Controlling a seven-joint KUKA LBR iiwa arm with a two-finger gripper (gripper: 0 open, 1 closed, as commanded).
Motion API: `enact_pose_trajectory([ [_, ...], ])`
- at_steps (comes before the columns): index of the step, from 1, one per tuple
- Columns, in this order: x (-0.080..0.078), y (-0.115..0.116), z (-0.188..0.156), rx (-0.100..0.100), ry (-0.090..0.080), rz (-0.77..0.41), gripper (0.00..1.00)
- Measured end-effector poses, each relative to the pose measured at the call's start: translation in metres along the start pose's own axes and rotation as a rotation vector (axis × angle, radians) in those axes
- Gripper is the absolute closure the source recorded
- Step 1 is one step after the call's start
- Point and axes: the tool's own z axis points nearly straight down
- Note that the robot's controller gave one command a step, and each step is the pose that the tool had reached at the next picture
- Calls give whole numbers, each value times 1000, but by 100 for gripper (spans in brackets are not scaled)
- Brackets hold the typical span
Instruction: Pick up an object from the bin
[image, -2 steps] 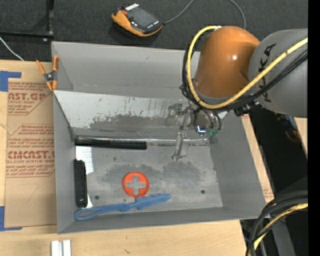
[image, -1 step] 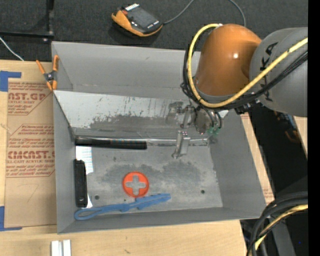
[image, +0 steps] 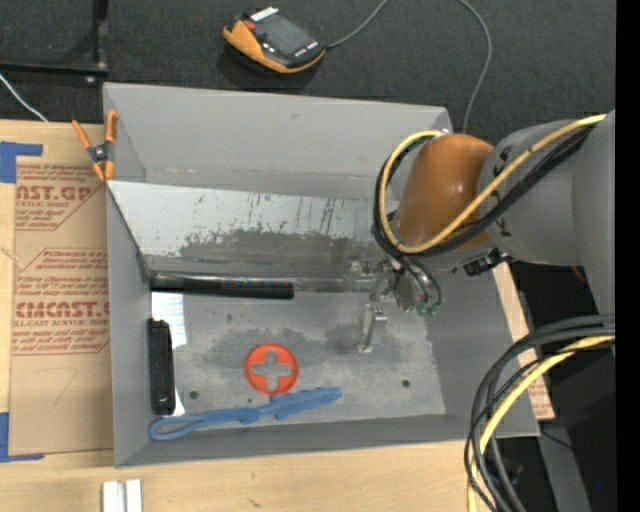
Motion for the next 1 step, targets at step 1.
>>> enact_pose_trajectory([
  [1, 15, 132, -46, -1, -2, -297, 0],
])
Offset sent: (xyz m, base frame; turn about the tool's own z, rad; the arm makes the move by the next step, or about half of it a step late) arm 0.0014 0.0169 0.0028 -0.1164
